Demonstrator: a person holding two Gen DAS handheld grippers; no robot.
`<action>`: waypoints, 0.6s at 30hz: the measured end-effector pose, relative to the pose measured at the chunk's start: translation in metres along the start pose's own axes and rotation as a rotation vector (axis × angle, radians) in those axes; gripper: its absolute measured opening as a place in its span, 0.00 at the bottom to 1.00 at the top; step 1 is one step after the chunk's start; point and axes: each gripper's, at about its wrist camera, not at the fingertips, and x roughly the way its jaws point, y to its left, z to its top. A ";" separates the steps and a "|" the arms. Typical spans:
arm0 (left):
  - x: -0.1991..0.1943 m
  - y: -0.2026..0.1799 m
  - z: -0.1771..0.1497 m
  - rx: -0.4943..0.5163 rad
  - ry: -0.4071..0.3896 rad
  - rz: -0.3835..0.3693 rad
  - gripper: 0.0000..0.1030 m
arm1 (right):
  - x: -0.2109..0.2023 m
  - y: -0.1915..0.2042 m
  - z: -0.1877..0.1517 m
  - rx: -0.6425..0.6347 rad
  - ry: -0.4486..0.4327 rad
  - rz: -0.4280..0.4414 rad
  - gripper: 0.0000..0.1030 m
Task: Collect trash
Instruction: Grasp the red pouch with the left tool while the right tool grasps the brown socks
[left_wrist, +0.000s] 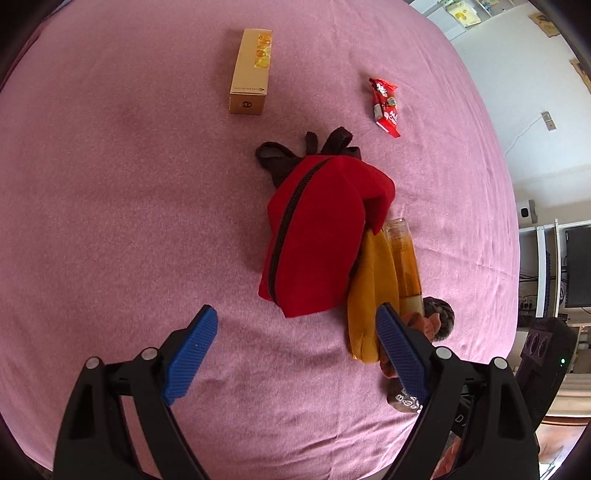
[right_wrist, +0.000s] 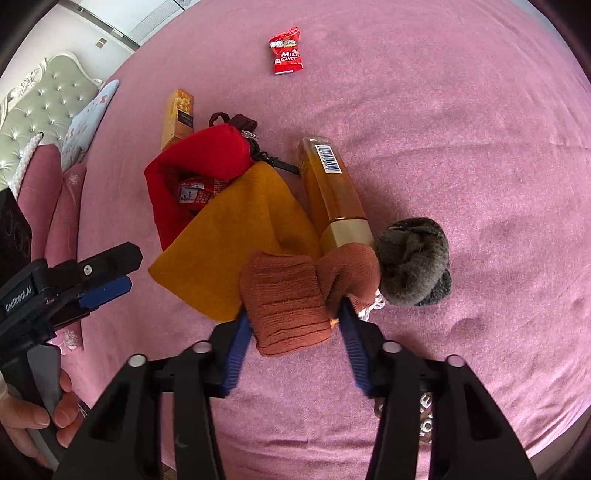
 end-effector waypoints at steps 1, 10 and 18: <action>0.001 -0.001 0.002 0.000 0.002 0.000 0.84 | 0.000 0.000 0.001 -0.002 0.003 0.005 0.32; 0.019 -0.011 0.031 0.040 0.007 0.043 0.84 | -0.024 -0.001 0.004 -0.005 -0.037 0.064 0.26; 0.034 -0.023 0.052 0.083 0.021 0.096 0.74 | -0.030 -0.001 0.009 0.005 -0.035 0.083 0.26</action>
